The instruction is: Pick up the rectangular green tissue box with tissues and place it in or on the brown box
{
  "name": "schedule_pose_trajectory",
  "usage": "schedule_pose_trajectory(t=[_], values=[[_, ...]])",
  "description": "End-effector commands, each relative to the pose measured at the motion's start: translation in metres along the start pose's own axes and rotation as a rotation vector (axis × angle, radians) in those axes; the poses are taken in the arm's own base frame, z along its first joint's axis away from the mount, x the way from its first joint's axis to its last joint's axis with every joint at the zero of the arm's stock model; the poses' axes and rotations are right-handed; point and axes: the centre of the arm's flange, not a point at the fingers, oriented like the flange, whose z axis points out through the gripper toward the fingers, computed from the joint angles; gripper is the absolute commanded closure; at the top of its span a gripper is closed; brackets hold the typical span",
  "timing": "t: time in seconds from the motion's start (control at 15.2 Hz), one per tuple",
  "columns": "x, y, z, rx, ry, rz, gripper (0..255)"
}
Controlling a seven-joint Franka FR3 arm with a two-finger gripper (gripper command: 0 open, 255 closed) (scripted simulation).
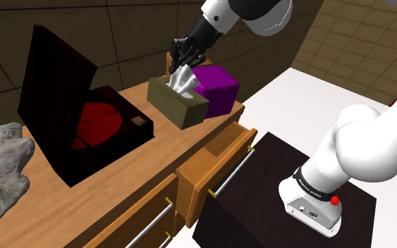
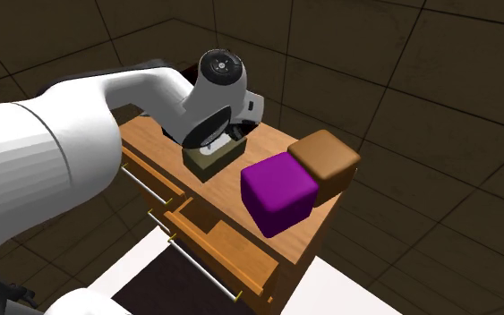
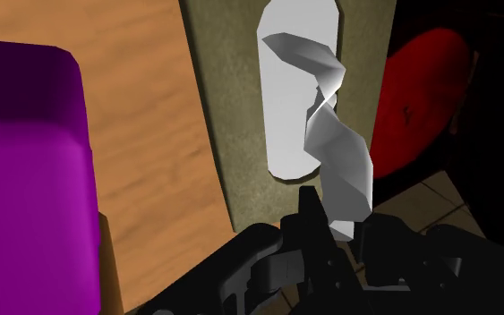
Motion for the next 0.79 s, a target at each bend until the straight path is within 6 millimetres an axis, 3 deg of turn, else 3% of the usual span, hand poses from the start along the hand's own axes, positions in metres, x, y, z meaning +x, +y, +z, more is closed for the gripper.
schedule_pose_trajectory(t=[0.0, 0.73], values=[[0.002, -0.004, -0.009, 0.0, 0.0, 0.0, 255], [0.018, -0.032, -0.058, 0.0, 0.0, 0.0, 255]])
